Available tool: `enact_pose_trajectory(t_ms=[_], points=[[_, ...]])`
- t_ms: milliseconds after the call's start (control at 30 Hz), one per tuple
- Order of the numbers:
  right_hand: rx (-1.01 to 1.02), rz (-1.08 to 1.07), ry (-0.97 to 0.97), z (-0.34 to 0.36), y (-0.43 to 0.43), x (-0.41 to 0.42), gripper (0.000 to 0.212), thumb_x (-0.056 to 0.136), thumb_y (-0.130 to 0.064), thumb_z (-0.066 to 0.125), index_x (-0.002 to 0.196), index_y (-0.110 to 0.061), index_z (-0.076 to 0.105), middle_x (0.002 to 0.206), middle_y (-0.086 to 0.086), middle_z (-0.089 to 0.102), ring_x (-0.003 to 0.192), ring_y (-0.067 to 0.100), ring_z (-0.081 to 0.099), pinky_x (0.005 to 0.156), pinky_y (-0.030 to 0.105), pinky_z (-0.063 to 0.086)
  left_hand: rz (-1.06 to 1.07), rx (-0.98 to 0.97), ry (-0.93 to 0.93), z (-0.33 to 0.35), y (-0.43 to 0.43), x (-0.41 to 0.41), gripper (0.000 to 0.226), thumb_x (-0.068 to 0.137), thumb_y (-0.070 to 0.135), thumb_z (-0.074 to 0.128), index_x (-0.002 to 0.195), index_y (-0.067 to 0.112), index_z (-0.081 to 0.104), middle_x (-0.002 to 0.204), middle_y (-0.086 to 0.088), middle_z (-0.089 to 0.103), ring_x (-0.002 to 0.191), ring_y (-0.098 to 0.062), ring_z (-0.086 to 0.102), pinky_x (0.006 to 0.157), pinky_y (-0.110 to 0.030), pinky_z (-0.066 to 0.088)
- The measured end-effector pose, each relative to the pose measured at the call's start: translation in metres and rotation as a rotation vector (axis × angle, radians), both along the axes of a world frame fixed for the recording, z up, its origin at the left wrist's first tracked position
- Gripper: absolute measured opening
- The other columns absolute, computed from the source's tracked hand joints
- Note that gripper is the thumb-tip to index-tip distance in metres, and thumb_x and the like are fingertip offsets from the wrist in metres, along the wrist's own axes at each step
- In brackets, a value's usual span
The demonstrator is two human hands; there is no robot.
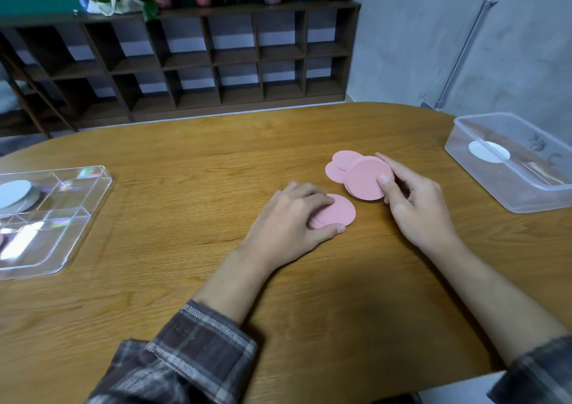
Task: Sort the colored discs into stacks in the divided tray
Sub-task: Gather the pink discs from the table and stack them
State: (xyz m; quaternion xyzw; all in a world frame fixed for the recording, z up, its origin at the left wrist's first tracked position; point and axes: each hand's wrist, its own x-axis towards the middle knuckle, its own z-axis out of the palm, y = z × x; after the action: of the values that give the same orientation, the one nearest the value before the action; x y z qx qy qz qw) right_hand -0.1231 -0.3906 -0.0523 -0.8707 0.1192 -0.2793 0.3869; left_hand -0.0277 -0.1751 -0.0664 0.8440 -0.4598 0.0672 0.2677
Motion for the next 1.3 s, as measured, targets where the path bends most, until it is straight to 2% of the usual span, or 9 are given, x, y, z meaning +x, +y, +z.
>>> enact_pose_trajectory(t_ms=[100,267,333,533,700,800,967,1167,1300], points=[[0.019,-0.021,-0.016,0.000,0.007,0.002,0.040,0.104,-0.022,0.057,0.144,-0.026,0.059,0.124,-0.010,0.071,0.092,-0.001,0.060,0.086,0.006,0.042,0.006,0.002,-0.008,0.002,0.010,0.003,0.052,0.093,0.063,0.061,0.125,0.023,0.074,0.131,0.007,0.069,0.115,-0.015,0.058,0.098,-0.044,0.050],[0.074,-0.022,-0.050,-0.005,0.019,0.010,0.040,0.103,-0.020,0.058,0.142,-0.029,0.060,0.078,-0.028,0.064,0.068,0.012,0.056,0.072,0.024,0.047,-0.007,-0.125,-0.037,0.007,0.016,0.006,0.036,0.107,0.046,0.048,0.115,0.025,0.076,0.107,0.009,0.072,0.097,-0.015,0.057,0.087,-0.034,0.050],[0.072,0.013,-0.054,-0.006,0.023,0.015,0.040,0.103,-0.018,0.057,0.141,-0.030,0.061,0.072,-0.032,0.063,0.067,0.014,0.055,0.072,0.021,0.046,0.013,-0.216,-0.072,0.008,0.014,0.008,0.032,0.109,0.038,0.049,0.113,0.022,0.076,0.097,0.006,0.068,0.089,-0.014,0.053,0.082,-0.027,0.046],[0.105,0.066,-0.039,-0.007,0.025,0.016,0.041,0.105,-0.016,0.053,0.142,-0.032,0.060,0.079,0.000,0.067,0.067,0.013,0.057,0.073,0.013,0.045,0.096,-0.441,-0.046,0.004,0.001,0.012,0.018,0.105,0.022,0.061,0.102,0.009,0.074,0.094,-0.002,0.068,0.084,-0.018,0.062,0.078,-0.027,0.049],[0.072,0.104,-0.042,-0.007,0.024,0.018,0.041,0.106,-0.016,0.051,0.142,-0.033,0.060,0.077,0.001,0.066,0.068,0.012,0.057,0.077,0.020,0.047,0.128,-0.486,-0.044,0.006,-0.003,0.009,0.013,0.102,0.020,0.067,0.102,0.010,0.077,0.095,0.000,0.069,0.083,-0.014,0.062,0.076,-0.025,0.049],[0.068,0.150,-0.039,-0.007,0.025,0.015,0.040,0.107,-0.013,0.049,0.141,-0.030,0.061,0.072,-0.005,0.062,0.069,0.010,0.057,0.076,0.015,0.045,0.151,-0.514,-0.005,0.006,-0.003,0.008,0.010,0.100,0.020,0.071,0.100,0.012,0.077,0.096,0.001,0.069,0.080,-0.010,0.062,0.076,-0.024,0.051],[0.093,0.205,-0.020,-0.004,0.029,0.014,0.041,0.108,-0.012,0.046,0.143,-0.029,0.059,0.074,-0.003,0.061,0.072,0.013,0.057,0.076,0.016,0.045,0.198,-0.552,0.119,0.011,-0.005,0.004,0.010,0.097,0.026,0.074,0.097,0.016,0.073,0.093,0.008,0.074,0.067,-0.005,0.065,0.065,-0.006,0.043],[0.179,0.262,0.023,-0.001,0.033,0.013,0.048,0.101,-0.026,0.039,0.146,-0.027,0.055,0.079,-0.001,0.062,0.077,0.014,0.057,0.081,0.022,0.046,0.208,-0.594,0.184,0.010,-0.008,0.003,0.014,0.095,0.025,0.076,0.095,0.012,0.070,0.088,0.007,0.075,0.067,-0.006,0.069,0.063,-0.010,0.048],[0.022,0.226,0.051,0.001,0.038,0.011,0.048,0.107,-0.041,0.046,0.153,-0.028,0.046,0.085,-0.013,0.062,0.082,0.008,0.059,0.082,0.016,0.044,0.216,-0.570,0.129,0.008,-0.009,0.005,0.018,0.095,0.025,0.077,0.090,0.010,0.068,0.084,0.005,0.074,0.064,-0.007,0.067,0.061,-0.020,0.050]])
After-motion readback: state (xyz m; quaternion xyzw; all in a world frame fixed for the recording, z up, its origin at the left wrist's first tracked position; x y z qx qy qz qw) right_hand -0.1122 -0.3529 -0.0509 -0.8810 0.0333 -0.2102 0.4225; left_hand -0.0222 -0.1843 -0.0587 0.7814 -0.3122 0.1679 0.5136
